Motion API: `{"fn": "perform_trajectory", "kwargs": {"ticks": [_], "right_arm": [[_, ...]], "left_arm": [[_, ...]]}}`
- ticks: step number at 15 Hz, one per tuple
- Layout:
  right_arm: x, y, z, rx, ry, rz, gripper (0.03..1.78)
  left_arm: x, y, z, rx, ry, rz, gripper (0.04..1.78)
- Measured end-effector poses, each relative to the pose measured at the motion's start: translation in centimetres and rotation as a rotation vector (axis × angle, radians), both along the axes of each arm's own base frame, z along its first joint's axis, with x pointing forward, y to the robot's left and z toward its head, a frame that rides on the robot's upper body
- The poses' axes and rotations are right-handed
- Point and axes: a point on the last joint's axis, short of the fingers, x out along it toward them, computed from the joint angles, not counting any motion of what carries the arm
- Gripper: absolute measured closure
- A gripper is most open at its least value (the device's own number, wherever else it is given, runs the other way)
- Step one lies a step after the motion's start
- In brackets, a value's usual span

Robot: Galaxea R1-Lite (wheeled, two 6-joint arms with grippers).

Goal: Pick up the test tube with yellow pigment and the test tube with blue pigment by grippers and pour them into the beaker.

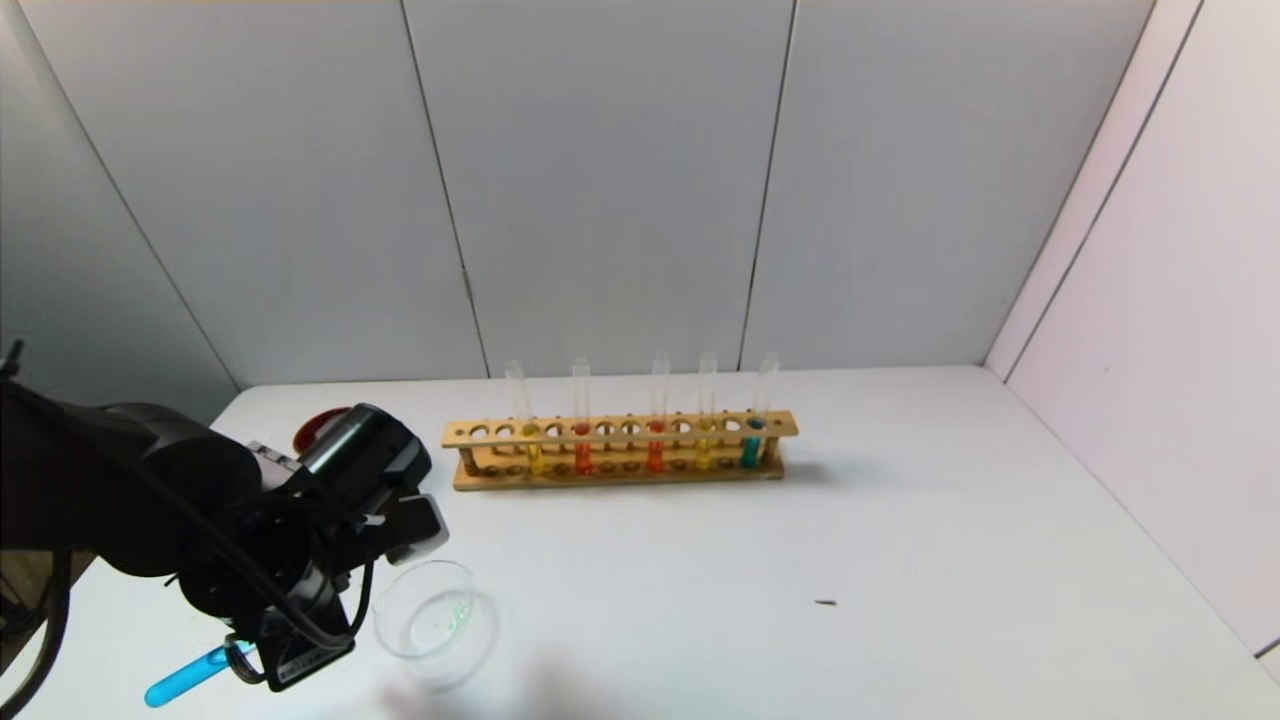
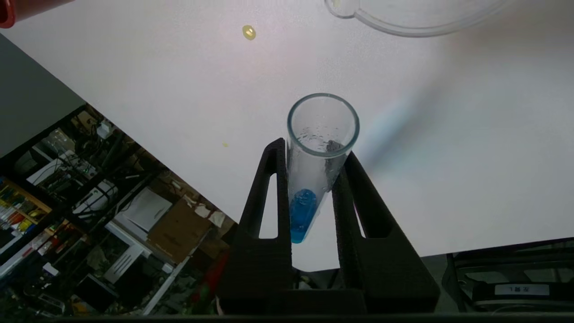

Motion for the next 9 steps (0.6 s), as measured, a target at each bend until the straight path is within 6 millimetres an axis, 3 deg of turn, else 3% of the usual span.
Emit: {"fn": "perform_trajectory", "kwargs": {"ticks": [9], "right_arm": [[0.0, 0.0, 0.0, 0.000, 0.000, 0.000, 0.07]], "left_arm": [[1.5, -1.9, -2.5, 0.125, 0.088, -0.030, 1.49]]}}
